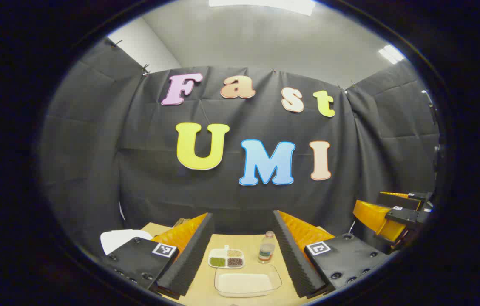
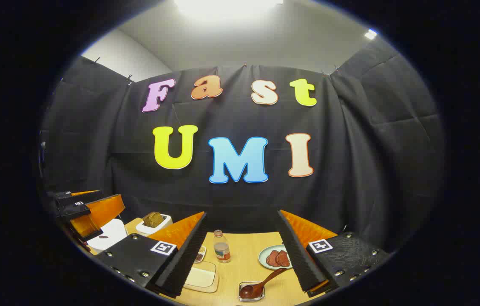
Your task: Close the left gripper, press the button to open the rice cooker; take a wooden spoon from the chopstick holder with the right hand, scoop a spoonful of rice and pour it into the rice cooker, then put the wooden spoon back into the chopstick holder.
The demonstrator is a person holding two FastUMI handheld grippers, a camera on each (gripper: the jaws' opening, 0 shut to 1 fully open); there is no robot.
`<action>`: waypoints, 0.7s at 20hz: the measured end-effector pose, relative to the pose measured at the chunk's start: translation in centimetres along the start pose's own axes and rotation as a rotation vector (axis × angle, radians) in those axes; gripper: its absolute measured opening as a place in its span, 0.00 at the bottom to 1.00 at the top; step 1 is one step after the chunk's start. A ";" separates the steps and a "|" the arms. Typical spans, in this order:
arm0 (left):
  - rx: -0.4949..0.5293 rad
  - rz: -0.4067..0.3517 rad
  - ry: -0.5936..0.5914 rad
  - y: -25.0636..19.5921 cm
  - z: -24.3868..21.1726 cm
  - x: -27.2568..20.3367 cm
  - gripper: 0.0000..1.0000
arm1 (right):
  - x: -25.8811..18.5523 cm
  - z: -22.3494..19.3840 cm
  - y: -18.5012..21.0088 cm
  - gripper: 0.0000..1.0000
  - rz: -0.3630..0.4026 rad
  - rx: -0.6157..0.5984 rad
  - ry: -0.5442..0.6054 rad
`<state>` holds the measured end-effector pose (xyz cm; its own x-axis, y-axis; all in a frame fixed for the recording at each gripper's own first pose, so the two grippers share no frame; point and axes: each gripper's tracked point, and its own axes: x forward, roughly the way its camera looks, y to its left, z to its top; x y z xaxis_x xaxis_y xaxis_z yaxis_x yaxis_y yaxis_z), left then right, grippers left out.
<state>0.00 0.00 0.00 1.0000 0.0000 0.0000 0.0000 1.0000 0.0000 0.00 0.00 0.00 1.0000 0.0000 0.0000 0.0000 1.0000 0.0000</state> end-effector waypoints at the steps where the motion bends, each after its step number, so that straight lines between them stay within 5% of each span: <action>1: 0.013 0.017 -0.007 0.4 0.1 0.0 0.95 | 0.1 -0.1 0.1 0.97 -0.002 0.005 0.001; 14: -0.004 0.009 0.009 1.1 -0.9 1.3 0.96 | 1.4 -0.1 0.7 0.98 -0.014 0.010 0.004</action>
<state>1.29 1.07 -0.87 0.9999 0.0094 -0.0093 -0.0094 0.9999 -0.0038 1.39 0.71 -0.09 0.9999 -0.0135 -0.0045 0.0135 0.9999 0.0100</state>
